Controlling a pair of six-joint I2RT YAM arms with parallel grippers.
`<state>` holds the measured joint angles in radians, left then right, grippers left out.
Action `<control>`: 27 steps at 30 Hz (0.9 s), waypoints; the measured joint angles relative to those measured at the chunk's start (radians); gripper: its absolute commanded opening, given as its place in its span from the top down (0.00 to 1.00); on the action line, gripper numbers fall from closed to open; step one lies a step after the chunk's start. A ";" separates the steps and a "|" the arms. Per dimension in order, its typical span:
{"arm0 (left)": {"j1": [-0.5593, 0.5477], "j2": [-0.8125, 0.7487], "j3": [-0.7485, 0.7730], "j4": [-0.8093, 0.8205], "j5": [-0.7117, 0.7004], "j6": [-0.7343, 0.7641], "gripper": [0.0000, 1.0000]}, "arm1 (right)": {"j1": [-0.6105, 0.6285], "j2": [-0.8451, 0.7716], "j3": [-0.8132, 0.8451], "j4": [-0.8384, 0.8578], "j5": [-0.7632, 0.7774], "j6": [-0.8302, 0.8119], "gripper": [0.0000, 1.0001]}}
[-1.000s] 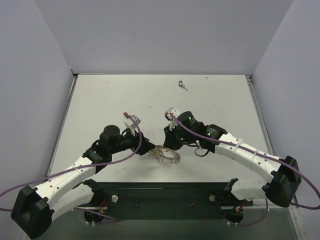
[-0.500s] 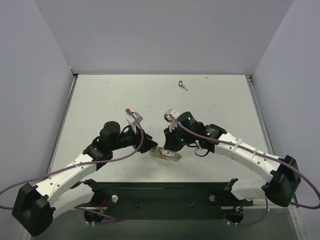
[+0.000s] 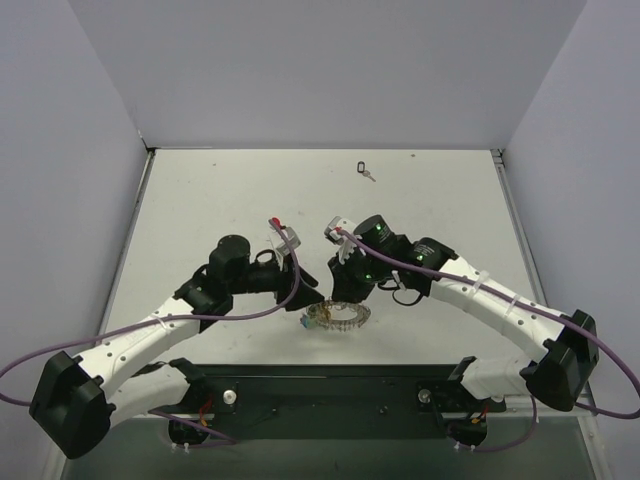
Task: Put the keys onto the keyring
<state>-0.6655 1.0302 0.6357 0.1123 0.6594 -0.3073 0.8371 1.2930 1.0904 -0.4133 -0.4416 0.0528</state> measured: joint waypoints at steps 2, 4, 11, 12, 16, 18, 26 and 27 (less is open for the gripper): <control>-0.011 0.013 0.011 -0.003 0.013 0.008 0.40 | -0.007 0.000 0.013 -0.016 -0.021 -0.011 1.00; -0.021 0.025 0.020 -0.006 0.019 0.016 0.42 | -0.013 0.000 0.017 -0.024 -0.039 -0.018 1.00; -0.042 0.054 0.031 -0.011 0.029 0.032 0.45 | -0.020 -0.003 0.019 -0.040 -0.100 -0.030 1.00; -0.042 0.055 0.031 -0.011 0.029 0.032 0.45 | -0.020 -0.005 0.019 -0.041 -0.104 -0.030 1.00; -0.043 0.061 0.031 -0.010 0.029 0.037 0.47 | -0.021 -0.013 0.024 -0.043 -0.128 -0.031 1.00; -0.043 0.066 0.032 -0.010 0.029 0.039 0.47 | -0.022 -0.018 0.025 -0.044 -0.138 -0.031 1.00; -0.045 0.093 0.034 0.008 0.043 0.038 0.47 | -0.045 -0.039 0.025 -0.046 -0.147 -0.027 1.00; -0.046 0.093 0.034 0.011 0.047 0.038 0.48 | -0.047 -0.042 0.025 -0.045 -0.147 -0.024 1.00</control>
<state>-0.7113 1.1229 0.6693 0.1230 0.7059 -0.2691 0.7898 1.2507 1.1152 -0.4580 -0.5884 0.0288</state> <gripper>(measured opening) 0.528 0.039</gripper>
